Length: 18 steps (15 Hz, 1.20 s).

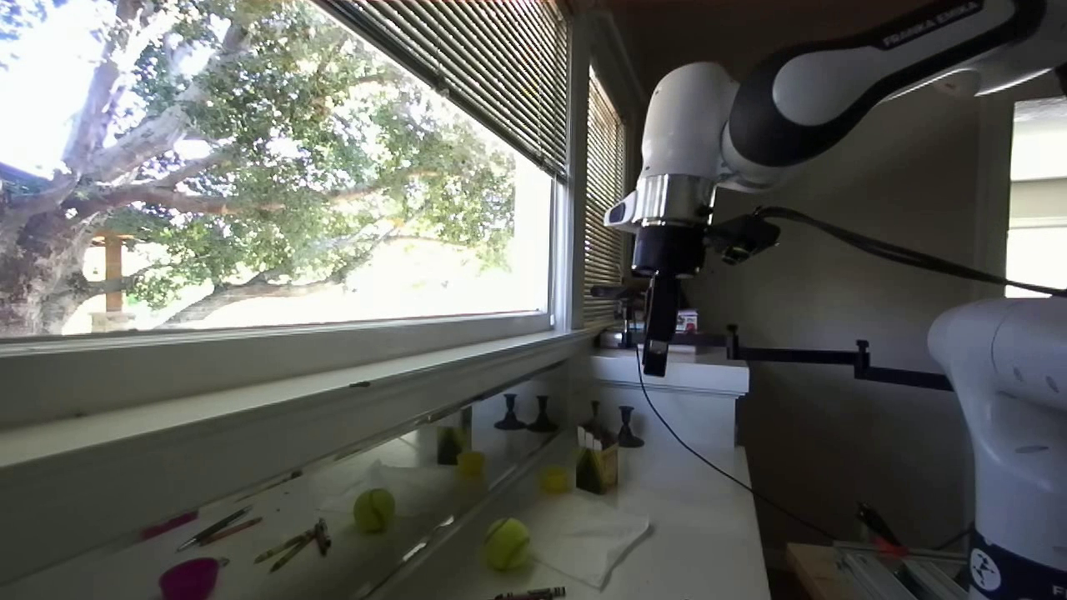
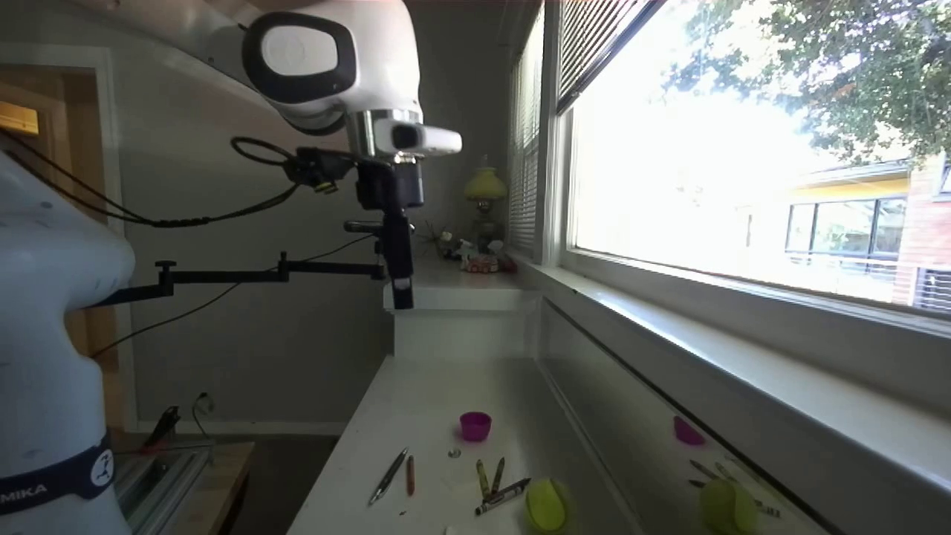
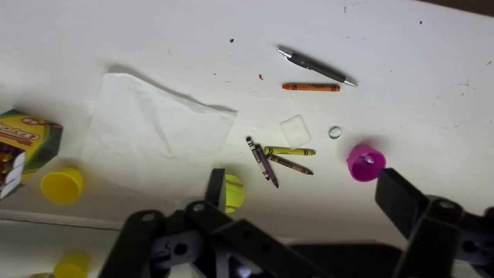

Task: Move one crayon to the right.

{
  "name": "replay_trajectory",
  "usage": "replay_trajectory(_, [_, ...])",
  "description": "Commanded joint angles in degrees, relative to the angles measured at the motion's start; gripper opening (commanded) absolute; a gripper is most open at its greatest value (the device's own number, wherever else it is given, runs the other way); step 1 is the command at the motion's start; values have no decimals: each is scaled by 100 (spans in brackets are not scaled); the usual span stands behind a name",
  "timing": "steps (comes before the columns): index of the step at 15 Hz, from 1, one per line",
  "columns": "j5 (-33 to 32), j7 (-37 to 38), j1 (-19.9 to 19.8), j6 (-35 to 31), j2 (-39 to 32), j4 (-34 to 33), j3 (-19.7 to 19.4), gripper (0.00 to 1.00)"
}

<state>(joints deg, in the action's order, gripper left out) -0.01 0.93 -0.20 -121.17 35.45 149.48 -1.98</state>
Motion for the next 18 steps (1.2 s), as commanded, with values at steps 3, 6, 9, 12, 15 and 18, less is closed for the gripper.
replay_trajectory(3, [508,-857,234,-346,-750,-138,-266,100])
replay_trajectory(6, [729,-1226,335,-422,-1230,-327,-400,100])
replay_trajectory(9, [735,-1244,344,-422,-1286,-395,-399,100])
replay_trajectory(12, [724,-1905,361,-716,-1668,-479,-566,100])
replay_trajectory(15, [793,-3107,506,-905,-2130,-718,-714,100])
replay_trajectory(18, [851,-4019,590,-1165,-2671,-1002,-657,100])
